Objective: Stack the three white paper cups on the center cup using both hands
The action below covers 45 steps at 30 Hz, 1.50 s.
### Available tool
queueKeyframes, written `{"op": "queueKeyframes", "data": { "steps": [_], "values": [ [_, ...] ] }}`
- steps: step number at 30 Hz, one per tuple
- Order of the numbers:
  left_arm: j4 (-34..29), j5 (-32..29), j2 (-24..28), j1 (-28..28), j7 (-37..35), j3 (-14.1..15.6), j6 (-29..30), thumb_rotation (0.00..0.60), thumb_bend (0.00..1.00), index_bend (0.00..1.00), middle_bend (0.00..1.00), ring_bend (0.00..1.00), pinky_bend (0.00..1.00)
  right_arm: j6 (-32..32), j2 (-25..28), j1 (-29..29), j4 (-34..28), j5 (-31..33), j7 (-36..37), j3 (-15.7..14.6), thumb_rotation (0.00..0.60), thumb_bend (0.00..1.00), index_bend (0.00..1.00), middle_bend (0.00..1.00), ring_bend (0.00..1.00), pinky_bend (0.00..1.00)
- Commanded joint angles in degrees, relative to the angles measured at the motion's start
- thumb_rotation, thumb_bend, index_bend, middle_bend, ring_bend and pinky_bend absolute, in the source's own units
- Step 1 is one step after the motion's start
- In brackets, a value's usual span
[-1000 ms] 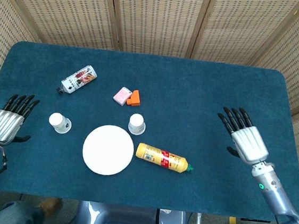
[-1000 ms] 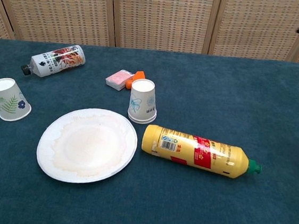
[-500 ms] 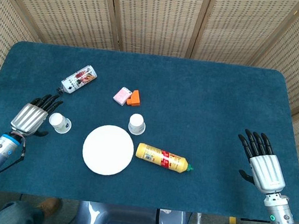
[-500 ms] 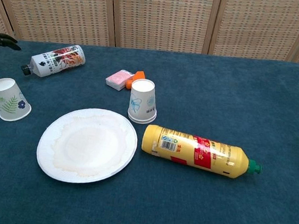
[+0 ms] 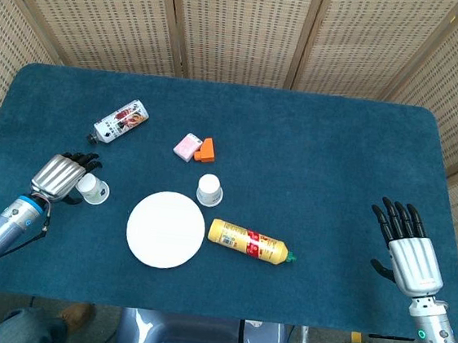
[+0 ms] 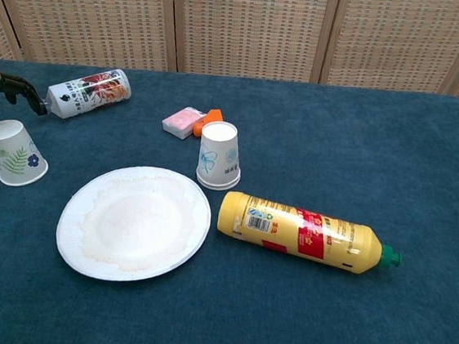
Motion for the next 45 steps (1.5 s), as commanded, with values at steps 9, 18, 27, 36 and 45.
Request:
{"op": "queueKeyframes", "data": {
  "steps": [9, 18, 27, 36, 45],
  "values": [
    [3.38, -2.4, -2.82, -0.56, -0.75, -0.14, -1.14, 0.6, 0.06, 0.51, 0.4, 0.48, 0.6, -0.78, 0.15, -1.2, -0.25, -0.66, 0.29, 1.77, 0.6, 0.0, 0.05, 0.0, 0.0, 0.02],
    [0.91, -2.74, -1.02, -0.16, -2.62, -0.88, 2.26, 0.6, 0.13, 0.55, 0.43, 0.5, 0.63, -1.18, 0.46, -2.22, -0.74, -1.65, 0.64, 3.11, 0.6, 0.0, 0.05, 0.0, 0.0, 0.03],
    [-14.7, -1.76, 7.61, -2.86, -2.51, -5.05, 6.19, 0.6, 0.12, 0.54, 0.43, 0.5, 0.62, -1.18, 1.15, -3.19, -1.48, -2.38, 1.49, 4.31, 0.6, 0.0, 0.05, 0.0, 0.0, 0.03],
    [-30.21, -9.09, 13.12, -10.74, 4.07, -11.44, -3.02, 0.6, 0.12, 0.54, 0.43, 0.5, 0.61, -1.53, 1.54, -3.78, -1.62, -2.23, 2.16, 5.3, 0.6, 0.0, 0.05, 0.0, 0.0, 0.03],
    [-33.22, -26.91, 9.67, -23.0, 20.69, -15.36, -12.99, 0.6, 0.12, 0.54, 0.43, 0.5, 0.6, -2.33, 1.99, -4.27, -1.26, -1.09, 3.6, 6.61, 0.6, 0.0, 0.06, 0.0, 0.0, 0.03]
  ]
}}
